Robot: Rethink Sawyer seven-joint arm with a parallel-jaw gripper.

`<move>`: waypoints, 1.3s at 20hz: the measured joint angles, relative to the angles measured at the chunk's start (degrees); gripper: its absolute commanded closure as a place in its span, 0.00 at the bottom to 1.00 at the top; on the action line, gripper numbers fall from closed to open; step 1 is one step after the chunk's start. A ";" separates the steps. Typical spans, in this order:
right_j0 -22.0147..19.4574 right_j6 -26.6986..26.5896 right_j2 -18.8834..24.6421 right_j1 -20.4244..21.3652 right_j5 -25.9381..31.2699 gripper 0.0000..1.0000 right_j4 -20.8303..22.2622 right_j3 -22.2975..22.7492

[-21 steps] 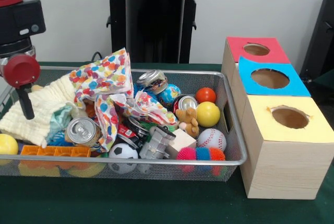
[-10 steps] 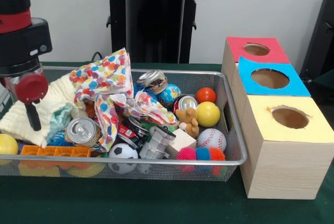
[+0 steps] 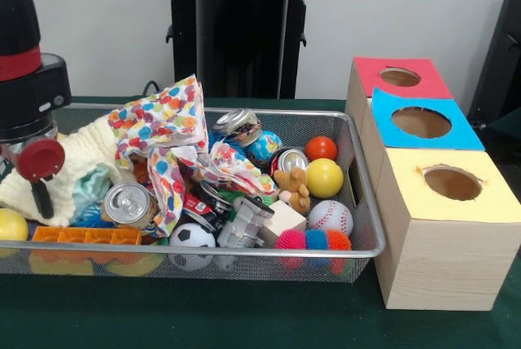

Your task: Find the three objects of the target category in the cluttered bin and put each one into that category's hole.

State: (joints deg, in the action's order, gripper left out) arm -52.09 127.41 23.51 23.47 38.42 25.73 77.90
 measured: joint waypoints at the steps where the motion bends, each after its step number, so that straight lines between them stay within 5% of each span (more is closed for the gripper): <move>1: -0.09 0.00 0.00 -0.12 0.00 1.00 0.15 -0.14; 12: -2.15 0.00 -0.88 -0.90 -0.04 1.00 3.15 -0.41; 26: 1.63 0.01 -7.55 4.51 -12.08 1.00 2.23 15.52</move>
State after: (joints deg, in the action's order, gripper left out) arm -50.46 127.43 15.96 27.98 26.34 27.96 93.42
